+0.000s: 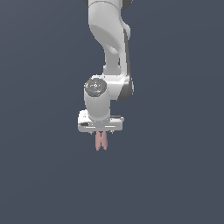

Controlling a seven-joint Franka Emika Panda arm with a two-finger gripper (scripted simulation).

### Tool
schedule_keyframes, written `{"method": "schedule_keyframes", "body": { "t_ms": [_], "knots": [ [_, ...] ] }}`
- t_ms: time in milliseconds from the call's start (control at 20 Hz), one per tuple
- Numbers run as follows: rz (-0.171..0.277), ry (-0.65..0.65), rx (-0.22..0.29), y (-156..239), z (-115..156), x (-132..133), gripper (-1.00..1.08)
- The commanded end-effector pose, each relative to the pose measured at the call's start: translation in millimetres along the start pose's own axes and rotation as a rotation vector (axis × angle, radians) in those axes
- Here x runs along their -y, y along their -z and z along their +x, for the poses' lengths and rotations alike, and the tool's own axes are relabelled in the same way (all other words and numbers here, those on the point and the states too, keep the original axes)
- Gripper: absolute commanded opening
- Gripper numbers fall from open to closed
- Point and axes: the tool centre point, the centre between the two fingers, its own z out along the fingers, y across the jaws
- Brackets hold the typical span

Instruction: Pick up the object and move it to a goal position.

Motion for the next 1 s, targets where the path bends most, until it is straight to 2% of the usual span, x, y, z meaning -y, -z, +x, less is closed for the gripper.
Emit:
{"method": "schedule_keyframes", "body": {
  "t_ms": [0,650,950],
  "knots": [
    [0.002,0.012,0.002,-13,2,-3,1.0],
    [0.005,0.025,0.008,-36,4,-8,1.0],
    [0.005,0.026,0.007,-64,3,-8,1.0]
  ]
}}
